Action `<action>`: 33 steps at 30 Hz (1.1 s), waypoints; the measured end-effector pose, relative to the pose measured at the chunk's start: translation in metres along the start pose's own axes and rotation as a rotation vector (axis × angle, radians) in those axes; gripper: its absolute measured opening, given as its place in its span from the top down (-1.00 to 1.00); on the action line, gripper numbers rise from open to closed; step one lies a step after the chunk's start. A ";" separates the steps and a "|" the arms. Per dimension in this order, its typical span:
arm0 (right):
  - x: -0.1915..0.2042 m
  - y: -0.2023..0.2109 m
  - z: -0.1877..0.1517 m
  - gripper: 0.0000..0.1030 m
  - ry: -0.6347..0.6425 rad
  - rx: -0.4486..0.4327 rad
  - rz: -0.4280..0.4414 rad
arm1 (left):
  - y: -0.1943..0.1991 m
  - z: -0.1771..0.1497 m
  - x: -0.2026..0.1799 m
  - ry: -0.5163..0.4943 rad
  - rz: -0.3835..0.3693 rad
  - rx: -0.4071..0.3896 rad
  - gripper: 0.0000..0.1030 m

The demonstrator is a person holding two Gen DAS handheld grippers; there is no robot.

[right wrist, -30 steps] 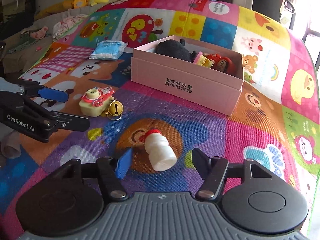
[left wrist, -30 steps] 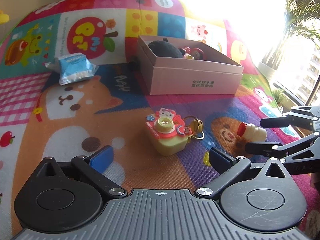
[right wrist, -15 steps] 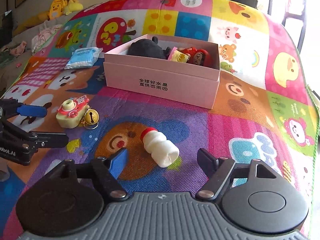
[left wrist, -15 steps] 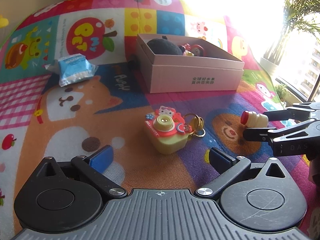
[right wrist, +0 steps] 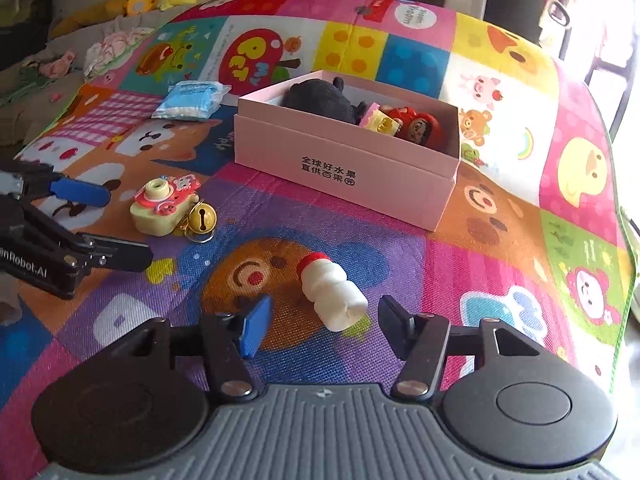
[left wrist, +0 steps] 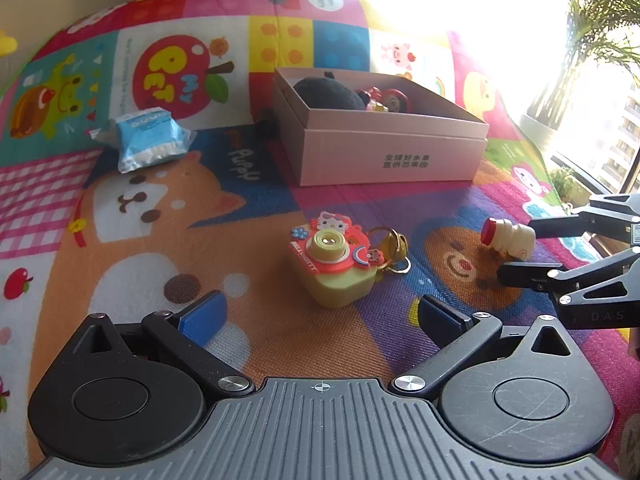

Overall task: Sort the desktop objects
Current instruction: 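Grasp the white bottle lying on the mat with the right tool, then grasp the pink-yellow toy again with the left tool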

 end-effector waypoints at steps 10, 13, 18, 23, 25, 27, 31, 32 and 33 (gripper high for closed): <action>-0.031 -0.011 0.004 -0.62 -0.025 0.023 -0.223 | -0.002 0.000 -0.004 -0.031 0.027 0.014 -1.00; -0.035 -0.011 0.003 -0.62 -0.061 0.014 -0.189 | -0.003 0.001 -0.004 -0.033 0.029 0.015 -1.00; -0.029 -0.001 0.002 -0.62 -0.060 0.009 -0.028 | -0.003 0.000 -0.004 -0.036 0.032 0.016 -1.00; -0.023 -0.008 0.006 -0.62 -0.138 0.017 0.024 | -0.003 0.000 -0.005 -0.036 0.033 0.016 -1.00; -0.021 -0.013 0.008 -0.47 -0.162 0.015 0.037 | -0.003 0.000 -0.004 -0.037 0.033 0.017 -1.00; -0.018 -0.017 0.009 -0.16 -0.162 0.015 0.037 | -0.004 0.000 -0.006 -0.046 0.036 0.021 -1.00; -0.017 -0.015 0.009 0.17 -0.174 -0.009 0.049 | -0.005 0.000 -0.010 -0.077 0.045 0.034 -1.00; -0.019 -0.014 0.008 0.17 -0.183 -0.014 0.051 | -0.005 0.001 -0.010 -0.083 0.037 0.035 -1.00; -0.020 -0.014 0.007 0.17 -0.195 -0.016 0.052 | -0.005 0.002 -0.009 -0.086 0.017 0.035 -1.00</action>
Point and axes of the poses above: each gripper's, at about its wrist camera, not at the fingertips, and y roughly against the way its jaws point, x to its left, z to its top, the point moved 2 cm from there along -y, roughly the way its jaws point, and after that the axes turned 1 degree about x, right-handed, at the moved point
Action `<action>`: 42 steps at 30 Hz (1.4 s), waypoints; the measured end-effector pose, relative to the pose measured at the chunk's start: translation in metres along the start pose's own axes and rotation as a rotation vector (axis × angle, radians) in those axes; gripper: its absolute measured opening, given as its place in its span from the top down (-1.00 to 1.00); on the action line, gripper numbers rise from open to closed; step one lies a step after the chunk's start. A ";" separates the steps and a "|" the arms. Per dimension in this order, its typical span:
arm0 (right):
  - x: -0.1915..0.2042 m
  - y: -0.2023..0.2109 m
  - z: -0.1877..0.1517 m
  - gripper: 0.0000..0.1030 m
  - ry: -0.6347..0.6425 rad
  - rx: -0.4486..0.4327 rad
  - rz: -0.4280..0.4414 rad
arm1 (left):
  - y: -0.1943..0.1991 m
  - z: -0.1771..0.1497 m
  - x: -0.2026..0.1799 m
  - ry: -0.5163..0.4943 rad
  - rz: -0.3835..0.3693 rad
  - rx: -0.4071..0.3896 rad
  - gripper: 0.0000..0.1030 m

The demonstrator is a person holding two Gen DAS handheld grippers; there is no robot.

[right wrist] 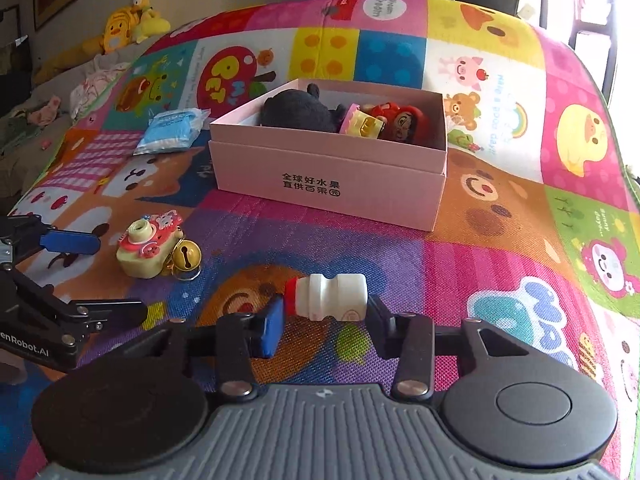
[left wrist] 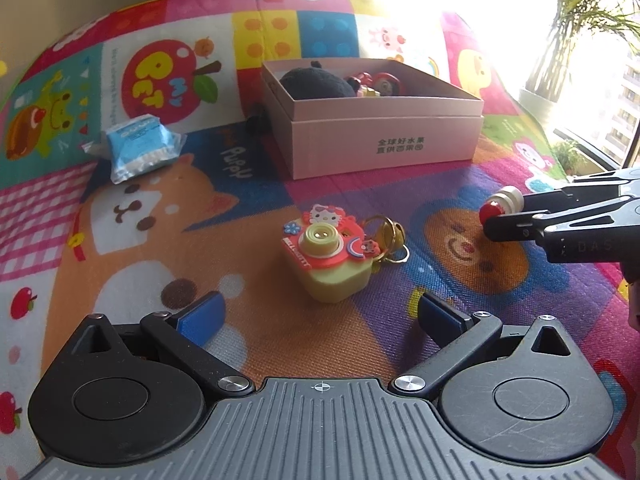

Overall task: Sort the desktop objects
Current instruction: 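Grasp the pink-yellow toy again with the left tool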

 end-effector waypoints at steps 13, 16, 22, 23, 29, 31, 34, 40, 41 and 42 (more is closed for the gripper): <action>-0.001 -0.002 -0.005 -0.01 -0.015 -0.031 0.029 | -0.032 0.035 0.009 -0.089 -0.231 -0.031 -1.00; -0.002 -0.002 -0.005 -0.04 -0.025 -0.032 0.040 | -0.026 0.028 0.002 -0.120 -0.281 -0.036 -1.00; 0.000 -0.003 -0.005 -0.17 -0.017 -0.029 0.047 | -0.004 0.009 -0.011 -0.122 -0.319 -0.047 -1.00; 0.001 -0.003 -0.005 -0.19 -0.014 -0.028 0.047 | -0.001 0.007 -0.012 -0.124 -0.275 -0.063 -1.00; -0.002 -0.003 -0.005 -0.25 -0.028 -0.031 0.044 | -0.006 0.013 -0.009 -0.122 -0.173 -0.061 -0.91; -0.002 -0.003 -0.005 -0.26 -0.032 -0.032 0.043 | -0.012 0.012 -0.010 -0.126 -0.167 -0.030 -0.57; -0.002 -0.003 -0.006 -0.26 -0.032 -0.033 0.038 | -0.012 0.012 -0.012 -0.123 -0.155 -0.035 -0.56; 0.001 -0.003 -0.006 -0.26 -0.015 -0.030 0.016 | -0.007 0.012 -0.020 -0.107 -0.122 -0.028 -0.21; 0.002 -0.003 -0.006 -0.25 -0.013 -0.029 0.011 | -0.005 0.011 -0.021 -0.099 -0.124 -0.026 -0.21; 0.002 -0.003 -0.006 -0.25 -0.011 -0.029 0.008 | -0.003 0.011 -0.022 -0.087 -0.128 -0.026 -0.21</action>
Point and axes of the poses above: each gripper's, at about its wrist camera, not at the fingertips, and y roughly against the way its jaws point, x to its left, z to its top, the point moved 2 cm from there along -y, roughly the way its jaws point, and after that the axes turned 1 degree about x, right-handed, at the moved point
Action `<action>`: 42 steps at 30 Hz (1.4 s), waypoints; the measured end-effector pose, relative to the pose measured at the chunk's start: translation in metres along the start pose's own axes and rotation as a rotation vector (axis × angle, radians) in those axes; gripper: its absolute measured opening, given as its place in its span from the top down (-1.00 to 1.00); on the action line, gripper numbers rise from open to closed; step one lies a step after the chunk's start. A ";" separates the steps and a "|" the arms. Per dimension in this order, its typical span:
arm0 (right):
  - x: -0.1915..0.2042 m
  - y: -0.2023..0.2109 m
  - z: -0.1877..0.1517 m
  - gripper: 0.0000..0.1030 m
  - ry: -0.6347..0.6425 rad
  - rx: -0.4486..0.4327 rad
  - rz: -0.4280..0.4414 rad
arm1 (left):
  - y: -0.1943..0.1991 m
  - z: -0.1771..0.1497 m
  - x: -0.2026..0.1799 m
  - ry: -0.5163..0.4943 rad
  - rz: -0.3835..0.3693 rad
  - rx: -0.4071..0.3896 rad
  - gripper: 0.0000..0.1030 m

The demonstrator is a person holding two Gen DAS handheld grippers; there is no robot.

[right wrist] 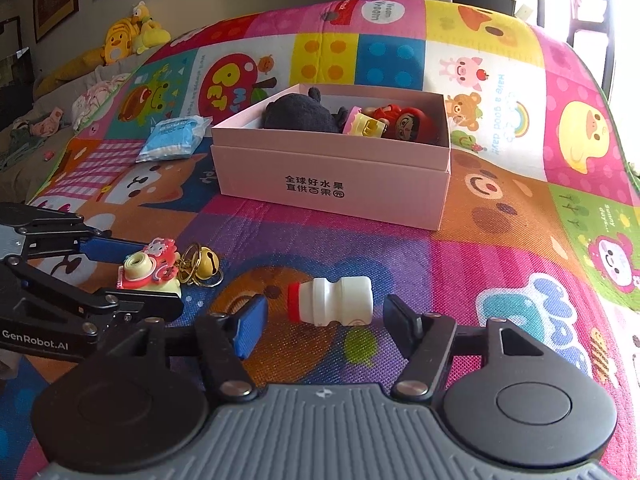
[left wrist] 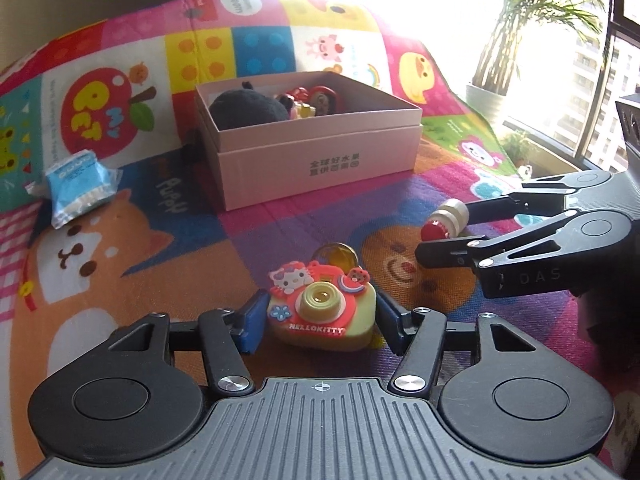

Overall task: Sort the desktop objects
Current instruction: 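Grasp the pink-yellow toy again with the left tool, then lift the pink-yellow toy into the box with left tool while right drops the bottle in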

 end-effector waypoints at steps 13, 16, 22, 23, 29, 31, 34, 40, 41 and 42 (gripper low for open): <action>0.008 0.040 0.013 0.17 0.065 -0.057 -0.016 | 0.047 0.010 -0.016 -0.007 0.051 -0.067 -0.20; 0.006 0.073 0.031 0.17 0.084 -0.143 -0.017 | 0.068 0.031 -0.023 -0.050 0.064 -0.147 -0.20; -0.014 0.142 0.076 0.17 0.043 -0.374 -0.034 | 0.101 0.095 -0.028 -0.101 0.120 -0.375 -0.20; -0.017 0.150 0.081 0.17 0.038 -0.407 -0.041 | 0.099 0.106 -0.028 -0.101 0.123 -0.396 -0.20; -0.026 0.147 0.077 0.17 0.037 -0.441 -0.081 | 0.032 0.145 -0.026 -0.096 0.122 -0.352 -0.20; -0.028 0.133 0.069 0.17 0.032 -0.399 -0.080 | 0.001 0.150 -0.020 -0.087 0.138 -0.316 -0.19; -0.034 0.112 0.060 0.17 0.009 -0.340 -0.092 | -0.037 0.148 -0.004 -0.021 0.156 -0.255 -0.19; -0.044 0.086 0.051 0.17 -0.020 -0.273 -0.096 | -0.053 0.123 0.022 0.040 0.156 -0.202 -0.70; -0.043 0.083 0.050 0.17 -0.022 -0.267 -0.095 | -0.046 0.117 0.022 0.032 0.159 -0.210 -0.81; -0.043 0.080 0.049 0.17 -0.022 -0.260 -0.092 | -0.039 0.111 0.021 0.022 0.166 -0.218 -0.83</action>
Point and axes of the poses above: each gripper's, at about its wrist camera, not at the fingertips, and y roughly against the way its jaws point, x to its left, z to its top, the point moved 2 cm from there along -y, roughly the way its jaws point, and after that the axes turned 1 degree about x, right-handed, at the moved point
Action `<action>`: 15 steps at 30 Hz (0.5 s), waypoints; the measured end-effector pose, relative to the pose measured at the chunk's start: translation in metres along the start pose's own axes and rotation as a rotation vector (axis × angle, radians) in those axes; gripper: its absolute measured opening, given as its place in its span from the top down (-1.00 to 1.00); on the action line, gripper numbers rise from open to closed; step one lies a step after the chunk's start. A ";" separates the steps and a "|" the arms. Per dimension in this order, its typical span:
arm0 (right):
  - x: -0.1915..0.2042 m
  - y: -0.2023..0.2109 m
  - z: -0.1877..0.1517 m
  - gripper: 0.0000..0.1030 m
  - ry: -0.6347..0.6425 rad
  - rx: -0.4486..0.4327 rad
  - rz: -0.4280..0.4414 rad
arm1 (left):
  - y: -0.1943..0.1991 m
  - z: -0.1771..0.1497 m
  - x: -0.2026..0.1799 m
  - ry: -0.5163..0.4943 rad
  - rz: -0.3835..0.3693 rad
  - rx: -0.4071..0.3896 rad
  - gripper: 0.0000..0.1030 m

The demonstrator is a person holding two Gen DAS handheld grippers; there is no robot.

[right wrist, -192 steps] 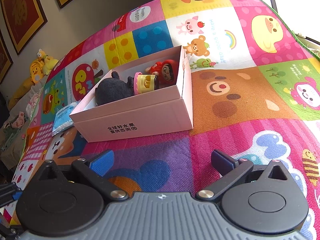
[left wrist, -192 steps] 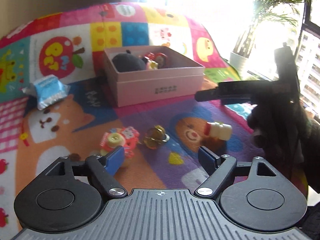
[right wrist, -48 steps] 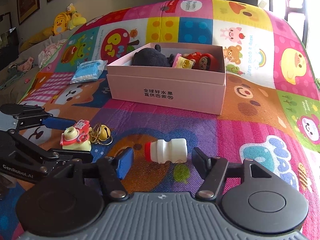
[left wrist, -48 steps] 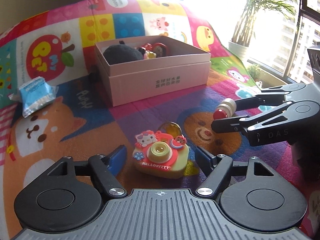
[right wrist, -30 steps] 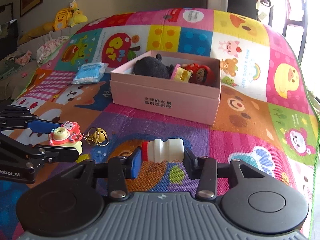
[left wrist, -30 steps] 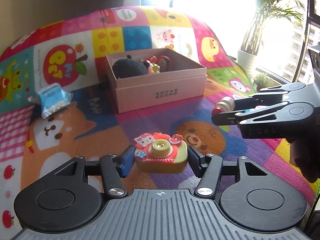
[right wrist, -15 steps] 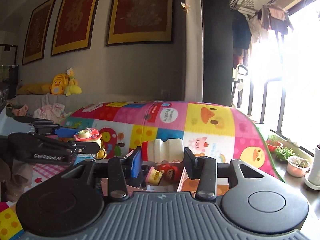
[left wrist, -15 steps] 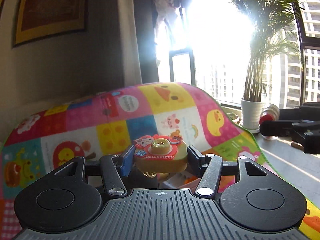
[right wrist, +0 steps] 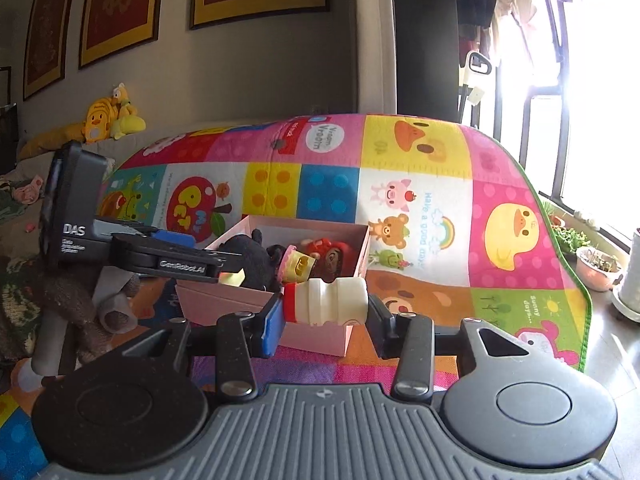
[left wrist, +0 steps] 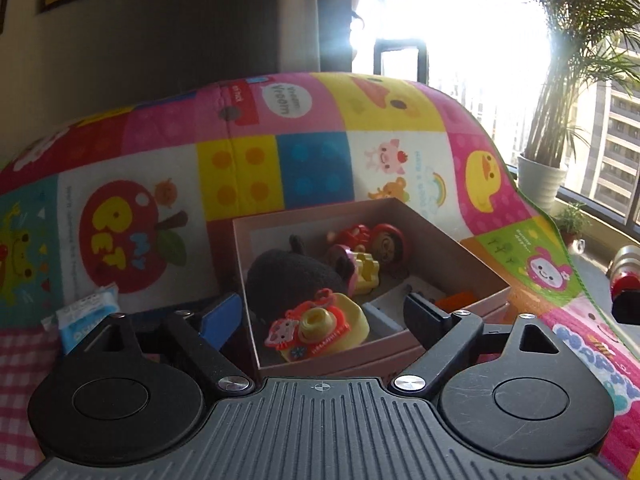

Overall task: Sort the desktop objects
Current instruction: 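Lift the pink-yellow toy into the box with left tool while right drops the bottle in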

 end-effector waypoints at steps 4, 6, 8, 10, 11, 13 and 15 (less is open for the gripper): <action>0.004 -0.015 -0.001 0.17 0.000 0.033 0.017 | 0.033 -0.024 0.011 0.026 0.019 0.005 -0.85; 0.009 -0.027 0.001 0.17 -0.001 0.053 0.026 | 0.043 -0.037 0.019 0.053 0.022 0.034 -0.86; 0.014 -0.038 0.006 0.17 0.000 0.068 0.038 | 0.049 -0.050 0.027 0.074 0.039 0.060 -0.86; 0.022 -0.051 0.014 0.17 0.000 0.079 0.056 | 0.055 -0.060 0.035 0.108 0.043 0.083 -0.86; 0.026 -0.058 0.019 0.17 -0.003 0.084 0.066 | 0.058 -0.064 0.039 0.130 0.038 0.094 -0.87; 0.035 -0.073 0.030 0.17 -0.010 0.096 0.095 | 0.063 -0.070 0.045 0.164 0.028 0.108 -0.87; 0.041 -0.090 0.040 0.17 -0.031 0.121 0.119 | 0.067 -0.075 0.047 0.174 0.028 0.107 -0.88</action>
Point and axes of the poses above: each gripper's, at about its wrist camera, not at the fingertips, and y roughly against the way its jaws point, x to its left, z to its top, the point moved 2 cm from there along -y, roughly the way its jaws point, and after that the axes turned 1 degree about x, right-handed, at the moved point
